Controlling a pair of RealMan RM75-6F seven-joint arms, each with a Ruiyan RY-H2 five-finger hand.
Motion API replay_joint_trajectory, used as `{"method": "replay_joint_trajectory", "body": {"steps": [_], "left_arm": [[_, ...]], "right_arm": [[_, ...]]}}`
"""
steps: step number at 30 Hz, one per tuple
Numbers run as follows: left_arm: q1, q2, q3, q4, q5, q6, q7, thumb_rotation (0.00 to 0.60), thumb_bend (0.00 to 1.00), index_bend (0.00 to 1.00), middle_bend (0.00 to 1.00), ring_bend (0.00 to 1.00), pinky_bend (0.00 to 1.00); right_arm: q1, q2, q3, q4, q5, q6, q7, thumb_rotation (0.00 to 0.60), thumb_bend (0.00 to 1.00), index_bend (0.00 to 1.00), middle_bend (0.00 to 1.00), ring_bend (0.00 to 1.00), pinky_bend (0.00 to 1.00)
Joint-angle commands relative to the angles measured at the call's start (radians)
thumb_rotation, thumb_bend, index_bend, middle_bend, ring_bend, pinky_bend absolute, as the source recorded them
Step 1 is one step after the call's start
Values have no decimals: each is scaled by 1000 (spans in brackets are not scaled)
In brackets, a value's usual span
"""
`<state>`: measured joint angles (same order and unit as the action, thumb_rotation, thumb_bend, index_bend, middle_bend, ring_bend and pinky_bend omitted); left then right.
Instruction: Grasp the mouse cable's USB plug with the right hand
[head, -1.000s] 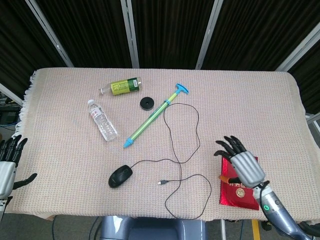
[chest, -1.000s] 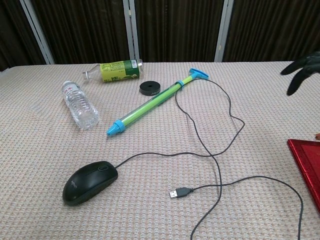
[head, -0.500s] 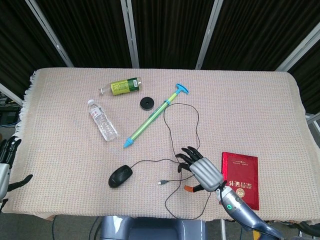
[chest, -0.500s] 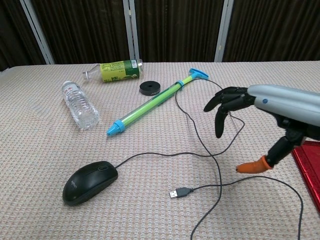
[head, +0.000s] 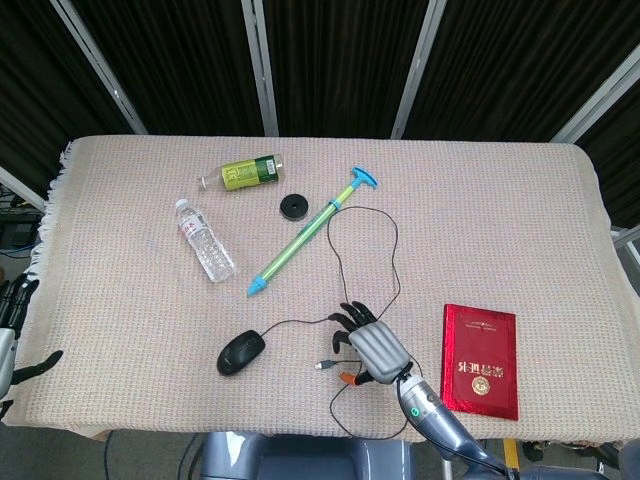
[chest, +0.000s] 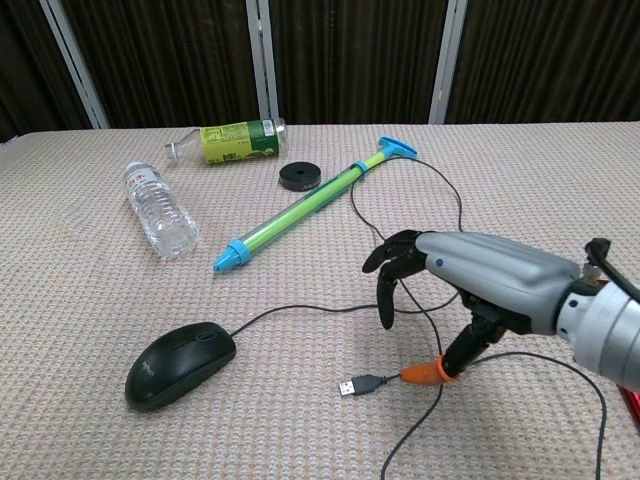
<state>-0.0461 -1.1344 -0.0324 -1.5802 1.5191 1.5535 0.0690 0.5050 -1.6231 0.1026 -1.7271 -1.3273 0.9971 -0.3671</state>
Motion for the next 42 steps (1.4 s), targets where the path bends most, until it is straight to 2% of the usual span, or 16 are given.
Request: {"method": "replay_joint_trajectory", "body": {"steps": [1, 12, 25, 42], "left_arm": [[-1, 1, -1, -2, -3, -5, -2, 600, 58, 0, 0, 0, 0], [-4, 4, -2, -6, -8, -15, -12, 600, 63, 0, 0, 0, 0], [-6, 5, -4, -9, -14, -23, -15, 600, 63, 0, 0, 0, 0], [-6, 11, -4, -15, -16, -28, -31, 600, 65, 0, 0, 0, 0]], "right_arm": [[3, -50, 1, 38, 26, 20, -31, 600, 143, 504, 160, 0, 0], [9, -137, -5, 130, 108, 26, -71, 600, 173, 529, 164, 0, 0], [7, -202, -32, 167, 106, 46, -73, 600, 213, 536, 170, 0, 0], [14, -263, -26, 227, 140, 45, -91, 600, 254, 522, 174, 0, 0]]}}
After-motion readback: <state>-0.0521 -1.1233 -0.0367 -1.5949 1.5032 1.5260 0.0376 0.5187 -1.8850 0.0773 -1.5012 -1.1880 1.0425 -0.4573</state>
